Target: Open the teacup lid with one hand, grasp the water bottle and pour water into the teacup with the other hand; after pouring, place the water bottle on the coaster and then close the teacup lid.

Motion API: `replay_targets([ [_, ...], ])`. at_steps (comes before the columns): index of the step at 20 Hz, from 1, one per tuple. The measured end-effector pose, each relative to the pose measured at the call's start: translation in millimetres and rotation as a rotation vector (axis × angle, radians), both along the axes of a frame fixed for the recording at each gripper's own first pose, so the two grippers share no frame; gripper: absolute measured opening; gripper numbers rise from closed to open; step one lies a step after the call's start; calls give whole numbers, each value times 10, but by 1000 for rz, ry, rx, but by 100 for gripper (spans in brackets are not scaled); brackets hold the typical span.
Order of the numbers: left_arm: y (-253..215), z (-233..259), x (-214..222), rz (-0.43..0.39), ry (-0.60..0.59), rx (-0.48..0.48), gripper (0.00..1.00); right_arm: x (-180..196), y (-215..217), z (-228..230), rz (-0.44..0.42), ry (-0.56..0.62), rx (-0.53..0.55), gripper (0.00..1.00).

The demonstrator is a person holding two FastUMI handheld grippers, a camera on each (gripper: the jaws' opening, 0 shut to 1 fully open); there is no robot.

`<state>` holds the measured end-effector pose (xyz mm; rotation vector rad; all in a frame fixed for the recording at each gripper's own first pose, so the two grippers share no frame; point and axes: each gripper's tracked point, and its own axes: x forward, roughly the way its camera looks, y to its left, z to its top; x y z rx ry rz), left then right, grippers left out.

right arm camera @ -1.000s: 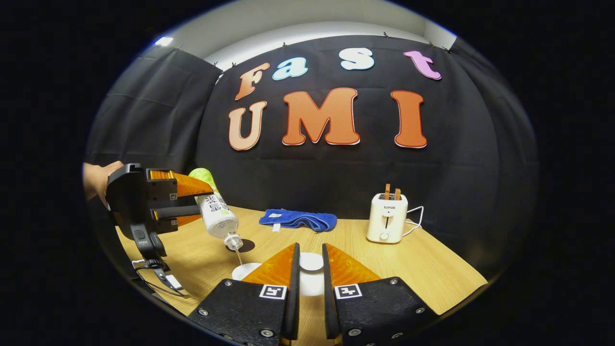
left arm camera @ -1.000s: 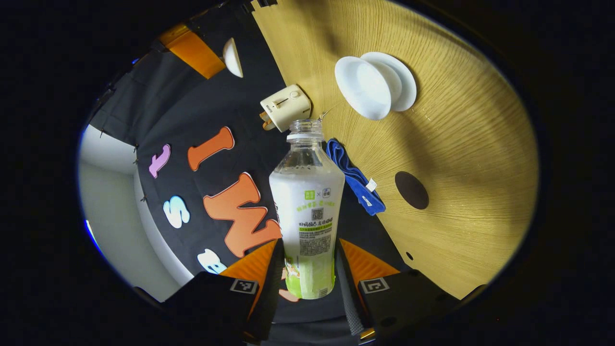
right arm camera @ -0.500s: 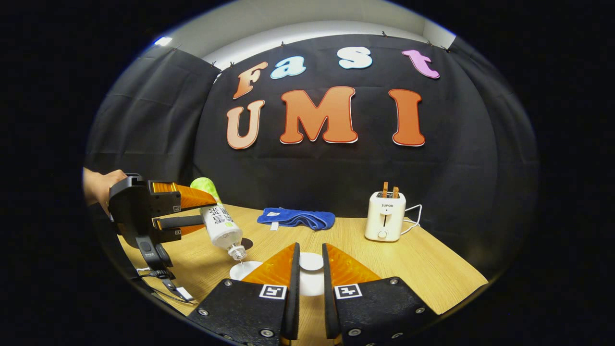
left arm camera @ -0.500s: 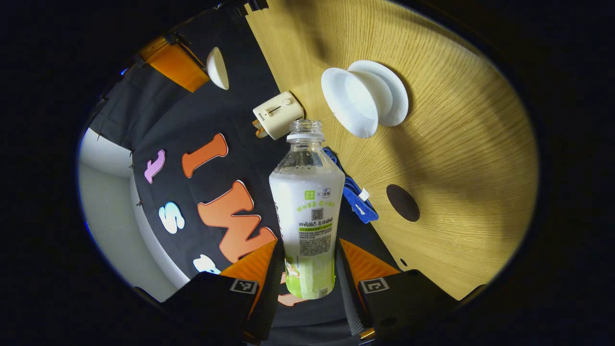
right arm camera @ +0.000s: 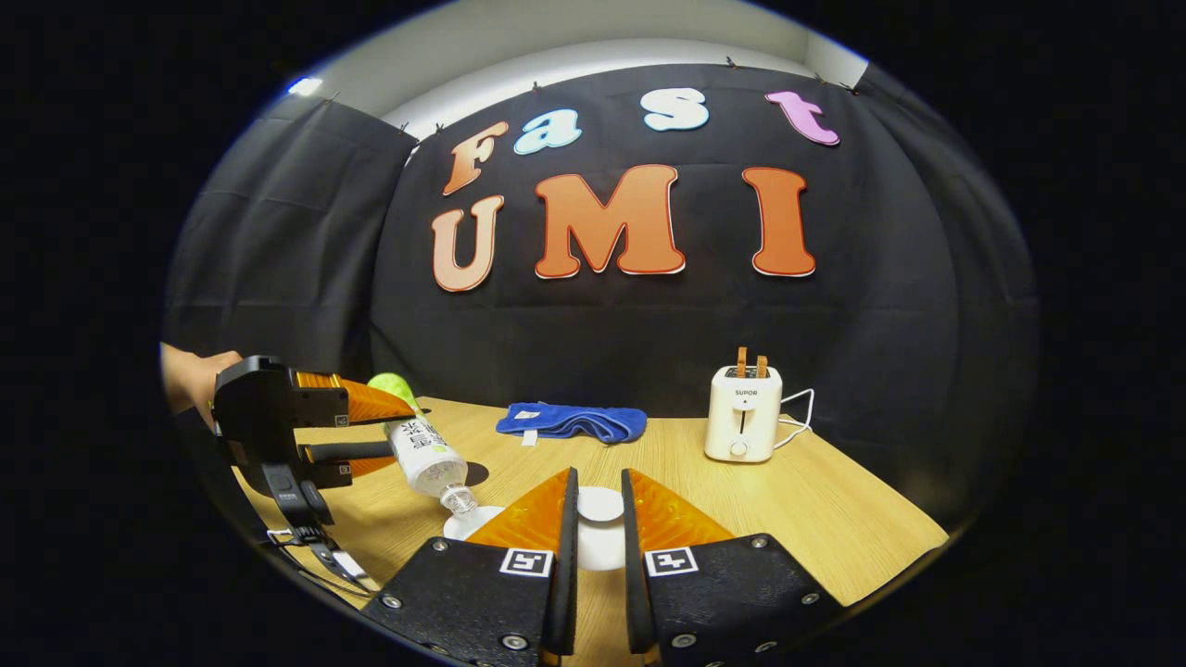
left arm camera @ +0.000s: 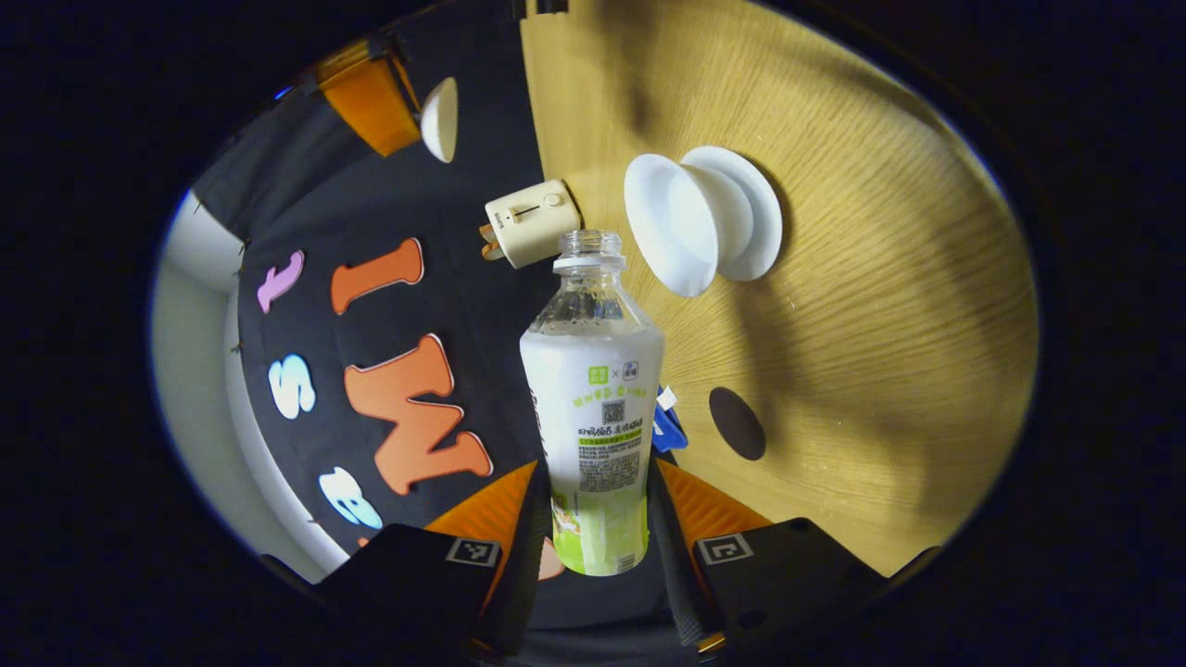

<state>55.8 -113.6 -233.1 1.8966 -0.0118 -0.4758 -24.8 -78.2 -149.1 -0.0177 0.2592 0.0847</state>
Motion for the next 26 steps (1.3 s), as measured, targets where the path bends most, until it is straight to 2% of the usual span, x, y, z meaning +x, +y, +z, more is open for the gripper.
replay_targets([
  [1,21,-37,-5,15,7,-44,59,4,17,-5,3,1,3,22],
  [3,20,-98,-53,32,24,-113,66,10,83,-26,18,6,16,22],
  [4,25,-109,-69,39,24,-153,58,10,115,-11,24,3,18,22],
  [5,26,-129,-69,43,20,-203,58,11,139,6,32,-2,16,22],
  [6,6,-139,-53,43,12,-267,58,20,156,16,37,-6,15,22],
  [7,-16,-129,-39,38,2,-320,63,19,166,22,41,-10,14,22],
  [10,-54,-19,-9,19,-66,-492,59,29,161,38,40,-15,27,22],
  [13,-87,56,60,43,-94,-723,58,38,148,30,33,-13,28,22],
  [14,-111,55,97,59,-82,-802,62,44,152,37,34,-13,29,22],
  [20,-217,128,200,105,8,-1234,62,46,199,18,45,-17,42,22],
  [21,-207,99,201,125,37,-1290,59,43,192,9,45,-15,42,22],
  [23,-142,33,190,170,86,-1417,62,42,175,2,40,-15,45,22],
  [24,-134,-8,211,199,115,-1486,58,38,169,4,40,-15,47,22],
  [26,-113,-91,213,263,168,-1607,62,34,133,-11,35,-13,46,22],
])
